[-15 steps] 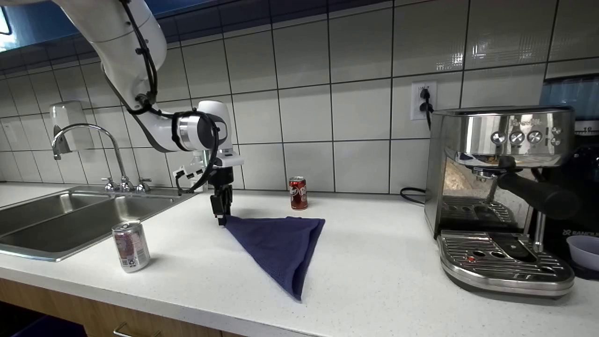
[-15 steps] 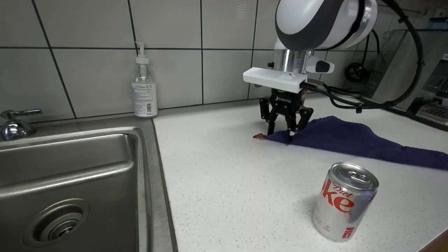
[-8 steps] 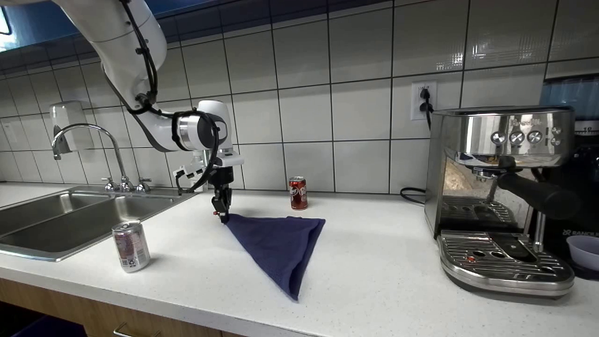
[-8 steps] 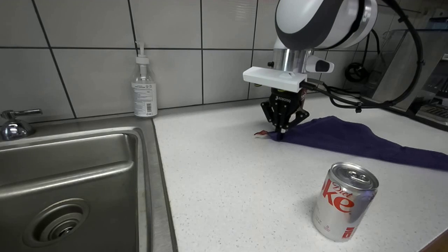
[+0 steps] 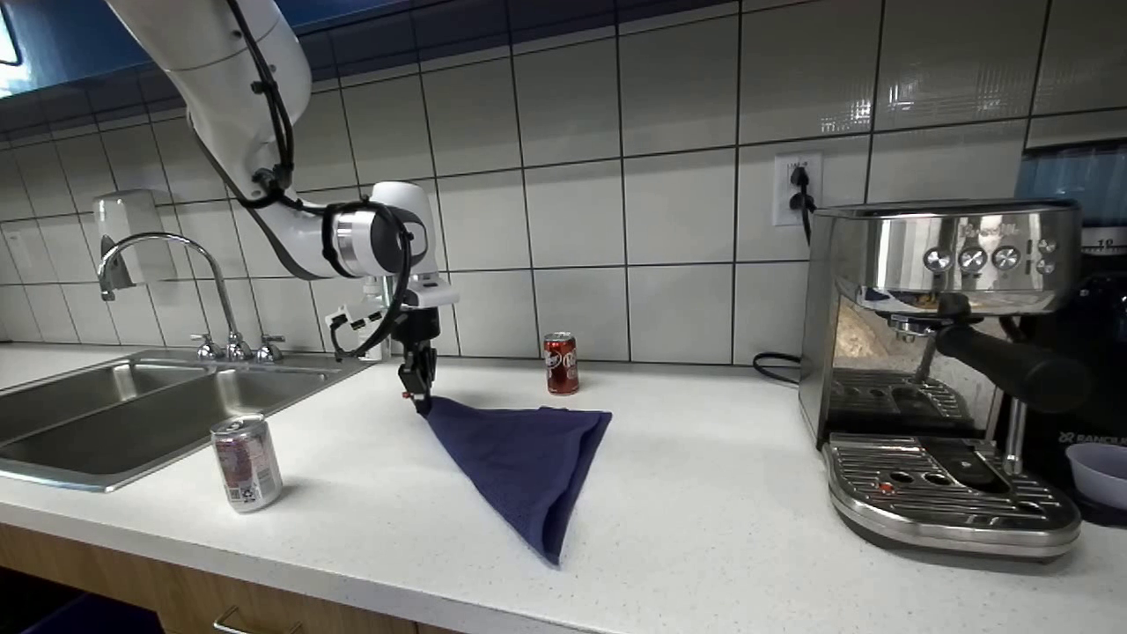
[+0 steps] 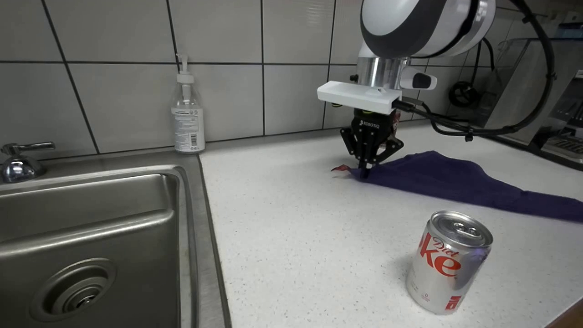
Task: Fold the blue towel twice in a triangular shape
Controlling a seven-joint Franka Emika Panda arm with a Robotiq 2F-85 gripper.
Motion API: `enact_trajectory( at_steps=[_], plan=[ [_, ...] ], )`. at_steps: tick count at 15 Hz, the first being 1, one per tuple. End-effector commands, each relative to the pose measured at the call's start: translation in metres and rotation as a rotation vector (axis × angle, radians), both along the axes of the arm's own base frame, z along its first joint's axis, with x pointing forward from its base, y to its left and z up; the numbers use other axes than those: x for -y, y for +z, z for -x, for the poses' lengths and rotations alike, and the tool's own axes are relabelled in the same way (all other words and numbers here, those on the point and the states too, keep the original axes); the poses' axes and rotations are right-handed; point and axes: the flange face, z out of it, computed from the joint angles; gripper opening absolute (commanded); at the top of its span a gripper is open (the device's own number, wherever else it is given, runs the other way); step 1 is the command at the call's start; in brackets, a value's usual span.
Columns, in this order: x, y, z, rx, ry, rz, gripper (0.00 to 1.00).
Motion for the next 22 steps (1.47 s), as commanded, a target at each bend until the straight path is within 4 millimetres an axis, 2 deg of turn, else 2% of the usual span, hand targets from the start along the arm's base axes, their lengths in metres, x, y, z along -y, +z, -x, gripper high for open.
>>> enact_trajectory(
  at_steps=[1,22],
  plan=[
    [0.01,0.022,0.011,0.006,0.004,-0.023,0.01],
    [0.055,0.066,0.053,0.034,-0.088,-0.033,0.01]
  ],
)
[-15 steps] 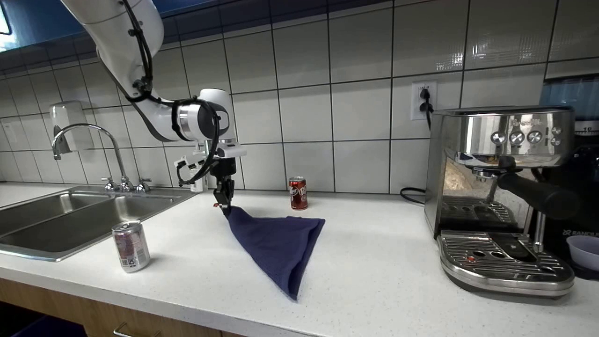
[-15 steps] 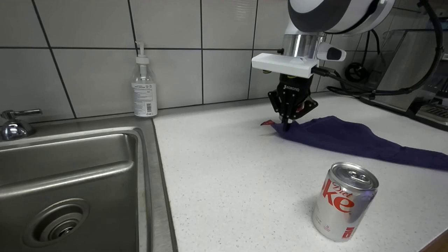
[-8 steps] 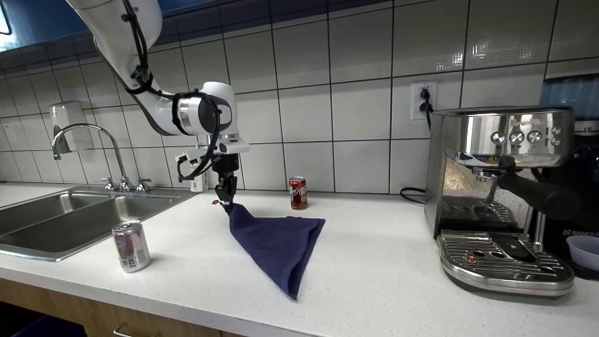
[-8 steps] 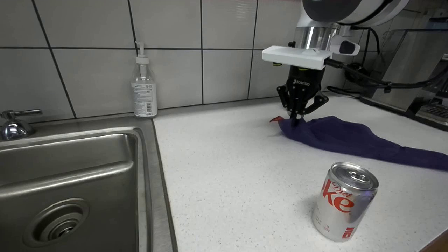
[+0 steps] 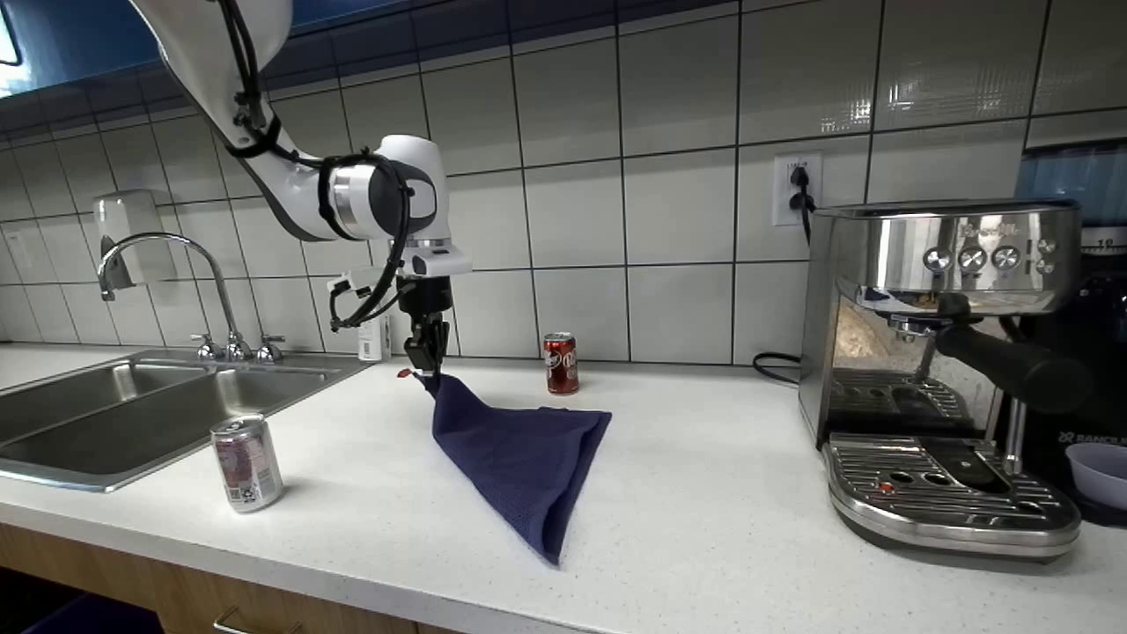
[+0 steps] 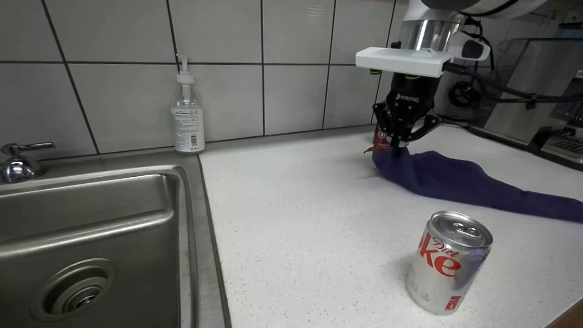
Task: Fold the blue towel twice in a triangular shape
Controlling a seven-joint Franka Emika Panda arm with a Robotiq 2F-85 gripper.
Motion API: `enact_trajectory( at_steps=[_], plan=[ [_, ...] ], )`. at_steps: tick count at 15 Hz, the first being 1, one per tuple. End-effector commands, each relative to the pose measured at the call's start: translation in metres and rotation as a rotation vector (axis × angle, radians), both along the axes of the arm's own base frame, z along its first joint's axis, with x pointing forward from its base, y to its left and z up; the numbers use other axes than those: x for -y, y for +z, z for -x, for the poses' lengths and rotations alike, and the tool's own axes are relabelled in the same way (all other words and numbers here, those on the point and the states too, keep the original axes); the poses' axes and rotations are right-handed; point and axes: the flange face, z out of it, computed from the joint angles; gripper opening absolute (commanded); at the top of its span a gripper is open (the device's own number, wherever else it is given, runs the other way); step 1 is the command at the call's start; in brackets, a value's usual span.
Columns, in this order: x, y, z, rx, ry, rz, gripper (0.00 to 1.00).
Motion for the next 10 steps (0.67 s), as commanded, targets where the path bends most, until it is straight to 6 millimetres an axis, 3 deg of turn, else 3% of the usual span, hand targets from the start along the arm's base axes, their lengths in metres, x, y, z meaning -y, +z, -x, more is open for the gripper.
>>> enact_trajectory(
  at_steps=[1,10],
  plan=[
    [0.011,0.014,0.019,0.003,-0.018,-0.002,0.01],
    [0.043,0.031,0.043,0.017,-0.046,-0.004,0.01]
  ],
)
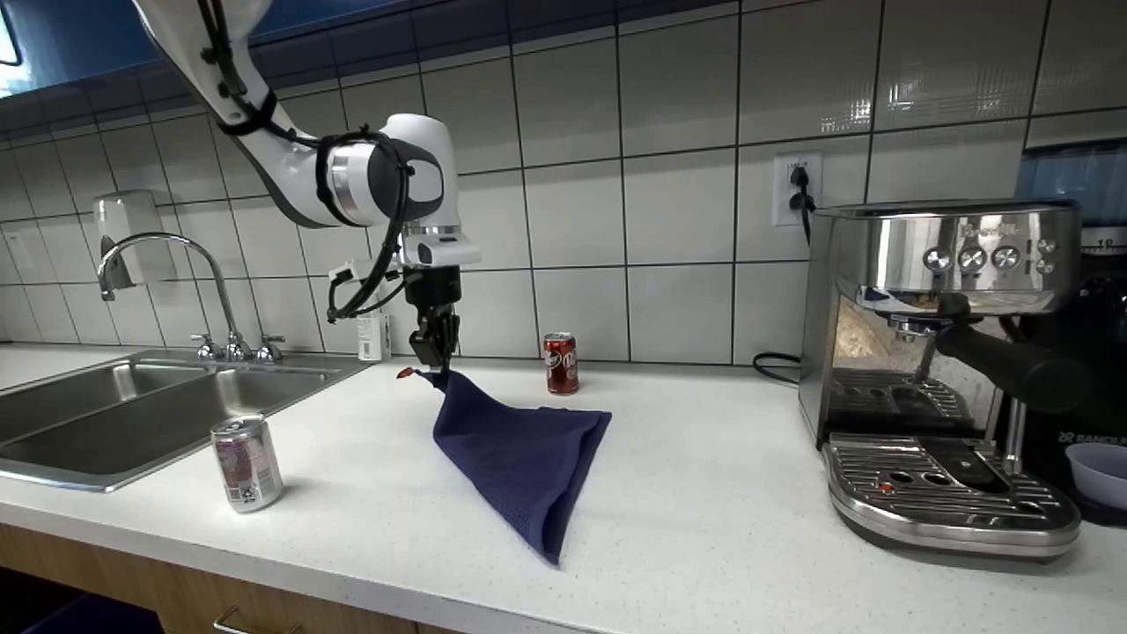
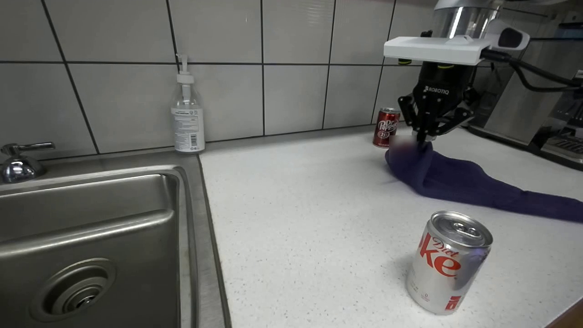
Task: Fold the blue towel twice in a triangular shape
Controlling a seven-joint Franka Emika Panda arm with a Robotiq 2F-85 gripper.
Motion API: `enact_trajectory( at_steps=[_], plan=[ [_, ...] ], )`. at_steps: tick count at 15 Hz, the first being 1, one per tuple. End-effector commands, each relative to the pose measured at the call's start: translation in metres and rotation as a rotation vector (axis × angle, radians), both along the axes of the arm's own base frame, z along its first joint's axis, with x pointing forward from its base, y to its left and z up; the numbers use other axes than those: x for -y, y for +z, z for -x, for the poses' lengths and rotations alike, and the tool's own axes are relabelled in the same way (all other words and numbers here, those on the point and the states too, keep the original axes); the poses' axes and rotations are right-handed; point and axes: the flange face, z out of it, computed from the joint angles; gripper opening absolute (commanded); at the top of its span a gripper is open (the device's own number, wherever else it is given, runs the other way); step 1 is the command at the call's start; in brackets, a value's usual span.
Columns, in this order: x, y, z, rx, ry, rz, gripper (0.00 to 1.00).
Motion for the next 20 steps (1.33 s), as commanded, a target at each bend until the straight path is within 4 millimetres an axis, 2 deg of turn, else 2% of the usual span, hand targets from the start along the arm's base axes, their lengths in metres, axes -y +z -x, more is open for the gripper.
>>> enact_trajectory(
  at_steps=[1,8,20],
  plan=[
    [0.016,0.017,0.015,0.022,0.003,-0.007,0.01],
    [0.045,0.026,0.03,0.031,-0.04,-0.029,0.01],
    [0.079,0.035,0.066,0.028,-0.141,-0.034,0.01]
  ],
)
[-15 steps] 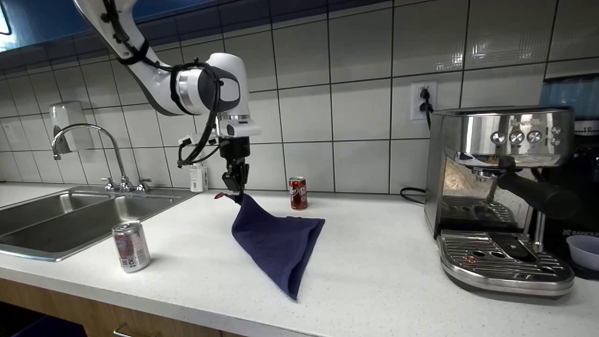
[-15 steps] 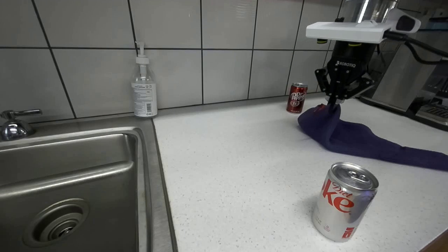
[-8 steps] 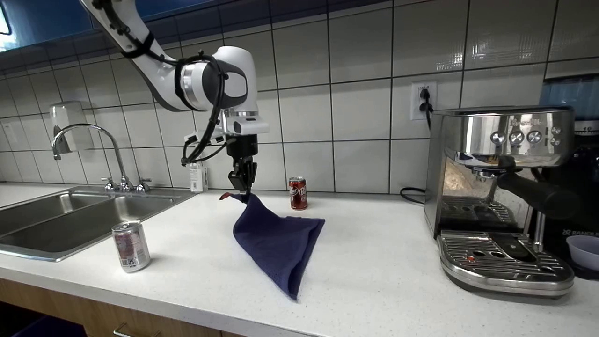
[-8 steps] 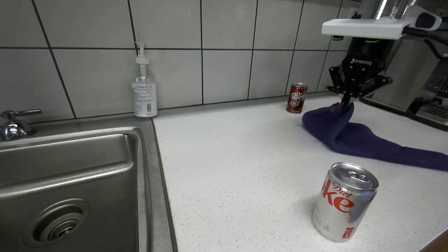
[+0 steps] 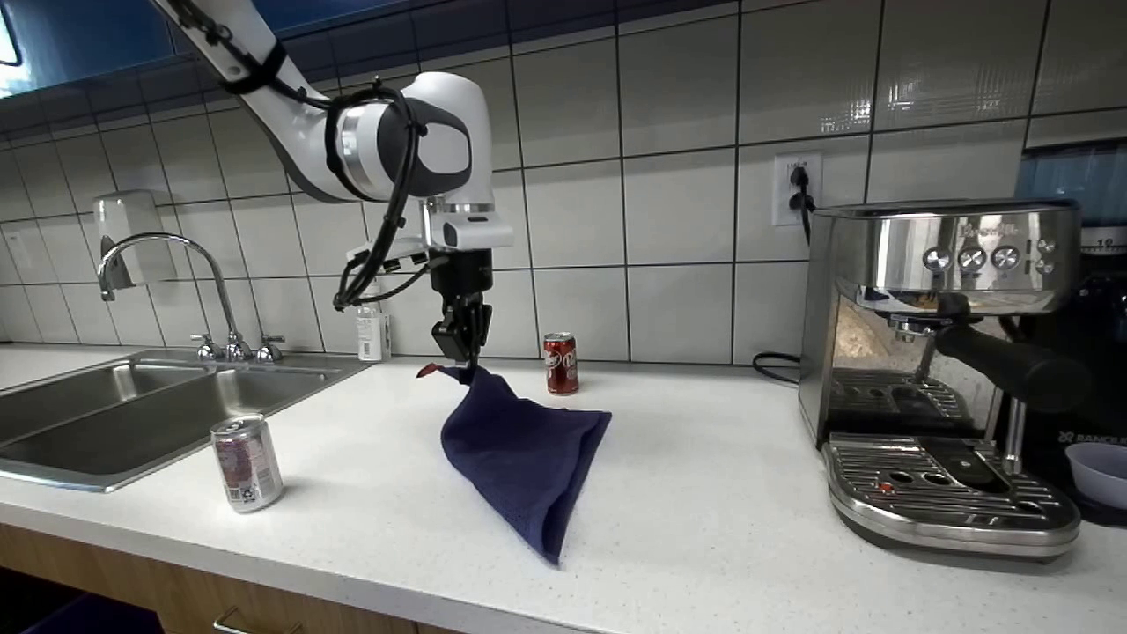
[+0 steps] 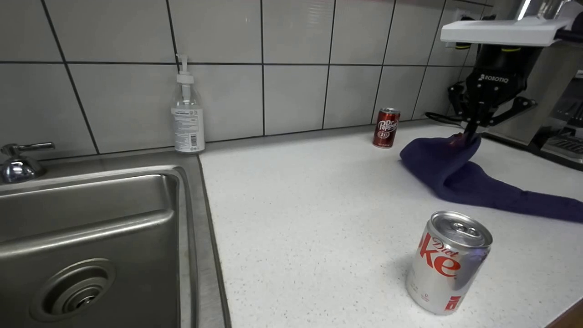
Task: Fold the blue towel twice in a triangular shape
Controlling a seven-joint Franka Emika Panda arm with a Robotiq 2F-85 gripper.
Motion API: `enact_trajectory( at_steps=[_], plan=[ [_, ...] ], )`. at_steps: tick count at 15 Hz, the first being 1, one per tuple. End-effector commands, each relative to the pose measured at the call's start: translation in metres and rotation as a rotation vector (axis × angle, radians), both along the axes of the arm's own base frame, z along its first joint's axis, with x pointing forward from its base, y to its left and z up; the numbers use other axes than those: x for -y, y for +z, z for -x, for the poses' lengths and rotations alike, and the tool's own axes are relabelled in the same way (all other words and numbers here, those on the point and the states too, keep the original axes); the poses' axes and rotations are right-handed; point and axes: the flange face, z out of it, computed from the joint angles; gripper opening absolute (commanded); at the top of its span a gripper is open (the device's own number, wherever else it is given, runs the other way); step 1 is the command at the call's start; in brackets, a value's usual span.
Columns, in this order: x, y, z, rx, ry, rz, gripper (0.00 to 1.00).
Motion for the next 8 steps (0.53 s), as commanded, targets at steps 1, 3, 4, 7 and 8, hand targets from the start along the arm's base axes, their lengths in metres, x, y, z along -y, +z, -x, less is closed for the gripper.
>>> enact_trajectory(
  at_steps=[1,3,4,7,8],
  plan=[
    [0.013,0.013,0.018,0.016,-0.038,-0.012,0.01],
    [0.022,0.016,0.023,0.018,-0.058,-0.015,0.01],
    [0.027,0.017,0.025,0.021,-0.069,-0.014,0.01],
    [0.037,0.021,0.032,0.026,-0.094,-0.012,0.01],
    [0.04,0.022,0.034,0.028,-0.102,-0.01,0.01]
  ],
)
